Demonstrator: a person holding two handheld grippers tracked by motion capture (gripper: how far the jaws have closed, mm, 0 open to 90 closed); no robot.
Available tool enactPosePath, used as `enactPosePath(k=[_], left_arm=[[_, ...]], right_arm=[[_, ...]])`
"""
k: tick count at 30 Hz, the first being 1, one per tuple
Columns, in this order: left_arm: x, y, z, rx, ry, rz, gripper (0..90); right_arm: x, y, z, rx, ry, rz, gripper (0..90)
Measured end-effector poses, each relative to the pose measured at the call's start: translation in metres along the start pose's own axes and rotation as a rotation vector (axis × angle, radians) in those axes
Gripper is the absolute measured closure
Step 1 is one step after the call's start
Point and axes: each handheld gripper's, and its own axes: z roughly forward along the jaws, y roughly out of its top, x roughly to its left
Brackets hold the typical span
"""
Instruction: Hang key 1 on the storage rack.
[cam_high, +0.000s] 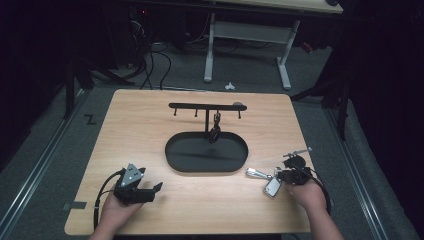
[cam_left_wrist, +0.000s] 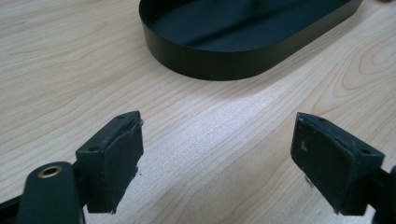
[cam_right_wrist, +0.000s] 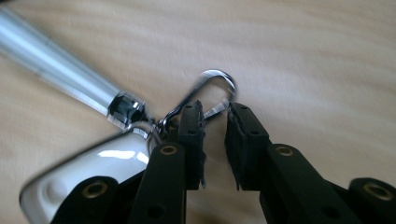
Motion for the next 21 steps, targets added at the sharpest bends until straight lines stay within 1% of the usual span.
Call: enactPosePath(k=[1,4,6,8,10,13,15,16,19,21], left_arm=[[0.000,0.000,0.000,0.001,0.001,0.001,17.5],[0.001,0.000,-0.001,-0.002,0.000,-0.003,17.5],[0.002,0.000,-0.002,-0.006,0.003,-0.004,17.5],[0.002,-0.001,-0.003,-0.007,0.002,-0.005,17.5],[0.002,-0.001,-0.003,-0.008,0.001,-0.003,17.5],[0.002,-0.001,-0.002,-0.005,-0.004,-0.006,17.6],[0.001,-0.001,-0.002,-0.001,-0.006,0.000,17.5],[0.000,0.000,-0.002,-0.003,-0.006,0.000,17.5],[0.000,0.001,-0.002,-0.005,-0.008,0.001,17.5],[0.000,0.001,-0.001,-0.002,-0.008,0.001,17.6]], right_arm=[[0.002,0.006,0.004,-0.009,0.007,0.005,76.2],[0.014,0.023,0.012,-0.011,0.018,-0.021,76.0],[0.026,0.031,0.015,-0.013,0.028,-0.051,75.4],[0.037,0.036,0.016,-0.008,0.011,-0.111,73.7],[0.049,0.038,0.011,-0.029,0.015,-0.136,72.9],[0.067,0.036,0.002,-0.043,0.064,-0.180,71.4],[0.080,0.032,-0.003,-0.053,0.110,-0.199,71.5],[0.086,0.031,-0.003,-0.051,0.132,-0.213,71.5],[0.107,0.026,-0.001,-0.036,0.169,-0.269,70.2],[0.116,0.022,0.003,-0.011,0.179,-0.294,69.8]])
